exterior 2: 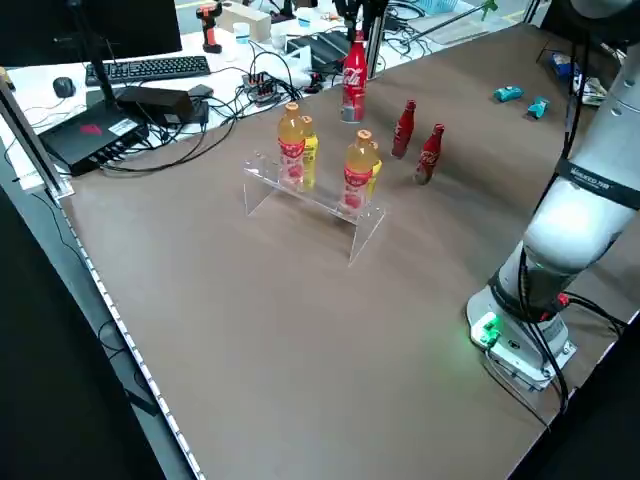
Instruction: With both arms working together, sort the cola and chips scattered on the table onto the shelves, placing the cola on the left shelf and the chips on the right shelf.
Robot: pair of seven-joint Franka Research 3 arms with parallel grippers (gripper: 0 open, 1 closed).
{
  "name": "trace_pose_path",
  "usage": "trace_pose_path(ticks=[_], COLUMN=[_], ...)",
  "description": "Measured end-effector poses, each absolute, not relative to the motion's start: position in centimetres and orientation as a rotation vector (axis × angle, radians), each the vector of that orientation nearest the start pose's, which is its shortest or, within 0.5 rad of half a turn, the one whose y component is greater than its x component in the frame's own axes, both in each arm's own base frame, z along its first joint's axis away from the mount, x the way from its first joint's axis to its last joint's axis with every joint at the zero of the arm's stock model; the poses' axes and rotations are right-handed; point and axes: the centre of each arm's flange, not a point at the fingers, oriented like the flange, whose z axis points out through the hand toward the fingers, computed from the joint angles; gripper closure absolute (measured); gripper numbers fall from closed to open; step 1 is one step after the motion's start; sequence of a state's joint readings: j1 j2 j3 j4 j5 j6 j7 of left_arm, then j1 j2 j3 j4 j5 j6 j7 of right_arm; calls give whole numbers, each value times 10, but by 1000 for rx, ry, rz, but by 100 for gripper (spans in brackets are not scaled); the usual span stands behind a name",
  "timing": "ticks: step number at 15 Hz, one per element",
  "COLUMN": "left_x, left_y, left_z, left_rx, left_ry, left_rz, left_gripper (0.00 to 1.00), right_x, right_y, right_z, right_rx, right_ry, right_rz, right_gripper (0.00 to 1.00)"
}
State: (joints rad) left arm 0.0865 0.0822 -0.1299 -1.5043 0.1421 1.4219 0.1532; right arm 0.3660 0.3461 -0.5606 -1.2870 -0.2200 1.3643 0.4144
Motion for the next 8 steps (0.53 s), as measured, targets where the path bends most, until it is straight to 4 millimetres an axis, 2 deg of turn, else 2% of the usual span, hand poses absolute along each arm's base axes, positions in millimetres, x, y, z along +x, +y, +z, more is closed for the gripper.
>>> trace_pose_path(ticks=[3,4,6,8], left_x=[550,547,545,543], left_y=[43,55,65,70], left_z=[612,612,609,600], left_rx=[-3002,-3004,-3007,-3004], left_ry=[357,372,380,394], left_rz=[272,280,296,328], left_gripper=[68,68,68,68], right_x=[613,613,613,613], right_y=[-42,-31,-9,17], right_z=[556,548,528,499], right_rx=[-3206,-3143,-3033,-2956], right_ry=[1221,1267,1376,1505], right_rz=[354,381,450,497], right_gripper=[59,52,47,33])
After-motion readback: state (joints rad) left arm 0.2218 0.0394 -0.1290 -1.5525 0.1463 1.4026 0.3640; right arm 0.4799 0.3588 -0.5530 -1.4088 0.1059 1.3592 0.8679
